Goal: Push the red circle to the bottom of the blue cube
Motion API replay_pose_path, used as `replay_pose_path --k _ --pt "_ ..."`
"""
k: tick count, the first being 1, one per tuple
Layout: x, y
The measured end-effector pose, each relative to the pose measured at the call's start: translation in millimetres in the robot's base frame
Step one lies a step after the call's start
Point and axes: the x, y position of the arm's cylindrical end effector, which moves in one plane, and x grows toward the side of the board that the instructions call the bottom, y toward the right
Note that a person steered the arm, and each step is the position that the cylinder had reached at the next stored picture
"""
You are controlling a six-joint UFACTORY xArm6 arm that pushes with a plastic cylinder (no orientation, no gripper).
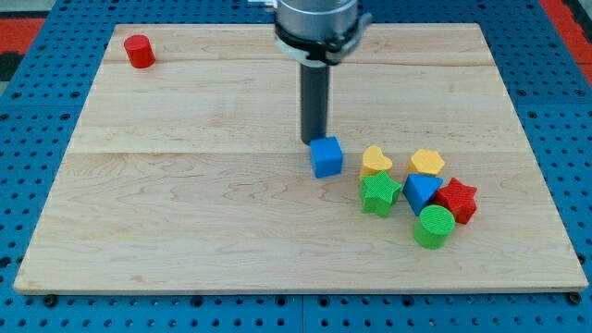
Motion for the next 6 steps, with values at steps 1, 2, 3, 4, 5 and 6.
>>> replay_pose_path --k 1,2,3,4,5,6 --pt "17.2 36.1" --pt "-18.6 -29.3" --pt "-82.6 -83.3" --pt "-172.4 -160.7" --pt "-241.2 -262.9" --pt "-222.8 -316.2"
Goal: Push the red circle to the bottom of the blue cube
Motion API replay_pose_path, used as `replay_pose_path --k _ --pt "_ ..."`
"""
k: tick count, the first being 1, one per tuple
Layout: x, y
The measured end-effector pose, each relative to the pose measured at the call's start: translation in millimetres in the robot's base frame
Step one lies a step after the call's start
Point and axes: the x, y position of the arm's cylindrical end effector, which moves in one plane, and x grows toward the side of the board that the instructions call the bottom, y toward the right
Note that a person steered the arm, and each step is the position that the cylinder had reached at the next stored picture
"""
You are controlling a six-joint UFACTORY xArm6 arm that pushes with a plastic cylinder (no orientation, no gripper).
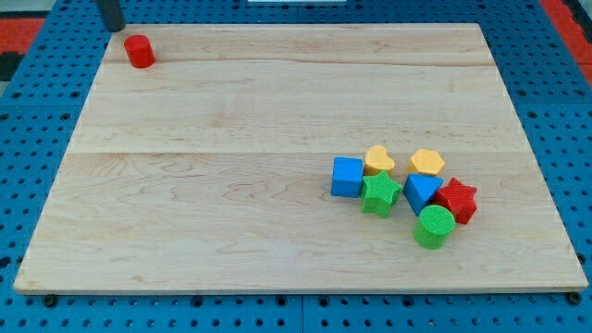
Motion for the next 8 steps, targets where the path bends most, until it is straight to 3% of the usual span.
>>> replay_pose_path --k 2,3,4,5,6,7,8 --pt "79.8 150.7" --pt "103.6 98.1" --pt "74.5 55.4" --pt "119.0 40.1" --pt "136.5 143.9" --pt "187.2 188.4" --pt "215.5 188.1"
